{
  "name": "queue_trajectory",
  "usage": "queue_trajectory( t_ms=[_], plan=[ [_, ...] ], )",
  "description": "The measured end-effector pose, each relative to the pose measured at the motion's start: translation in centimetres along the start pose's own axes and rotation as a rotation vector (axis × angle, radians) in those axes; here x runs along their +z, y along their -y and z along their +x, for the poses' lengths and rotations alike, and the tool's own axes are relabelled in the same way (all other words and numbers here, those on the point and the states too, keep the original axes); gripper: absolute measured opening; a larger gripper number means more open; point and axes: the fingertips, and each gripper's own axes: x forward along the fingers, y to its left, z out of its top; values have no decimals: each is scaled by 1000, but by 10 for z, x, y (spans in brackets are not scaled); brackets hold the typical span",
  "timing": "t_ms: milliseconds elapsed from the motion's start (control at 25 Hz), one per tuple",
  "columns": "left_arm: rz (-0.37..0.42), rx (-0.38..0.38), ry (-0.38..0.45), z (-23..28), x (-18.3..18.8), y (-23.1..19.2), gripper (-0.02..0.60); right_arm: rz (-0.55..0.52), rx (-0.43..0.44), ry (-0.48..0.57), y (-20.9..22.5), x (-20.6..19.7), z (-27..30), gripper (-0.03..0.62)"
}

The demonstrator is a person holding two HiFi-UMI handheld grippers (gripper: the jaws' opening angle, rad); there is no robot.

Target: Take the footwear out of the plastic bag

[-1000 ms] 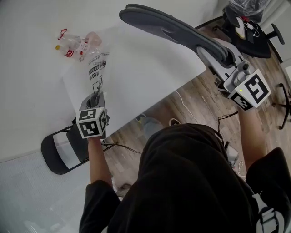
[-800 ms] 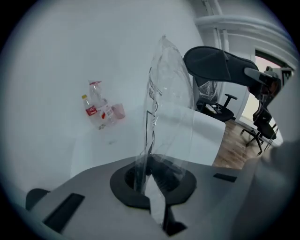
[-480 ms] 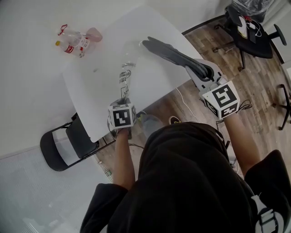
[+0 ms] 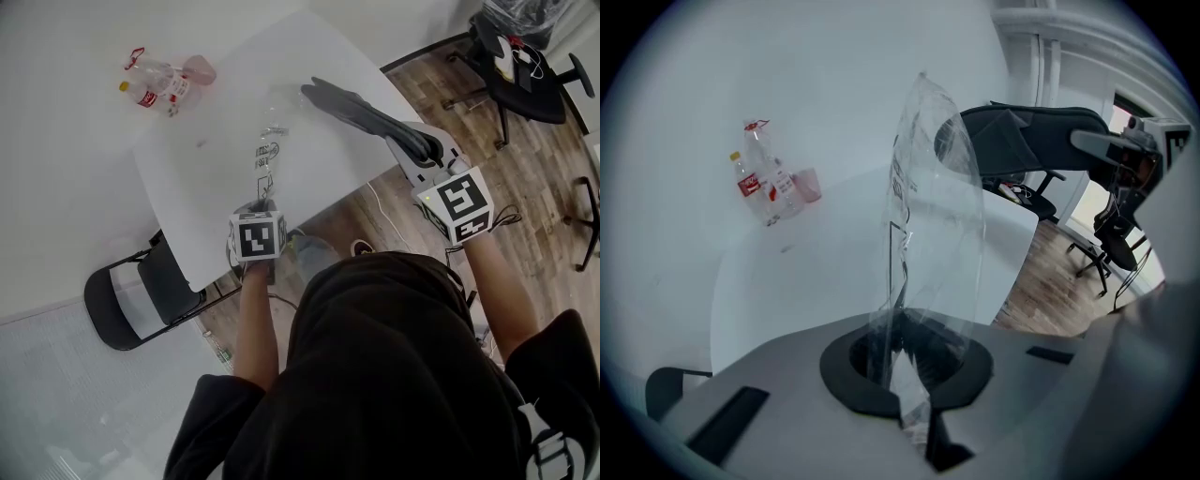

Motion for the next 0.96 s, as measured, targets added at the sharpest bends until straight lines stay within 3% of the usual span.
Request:
queue_trajectory(
  t_ms=[960],
  plan=[
    [-3,-24,14,-17,-16,13,23,-40,44,12,-19,9,-10,78]
  ],
)
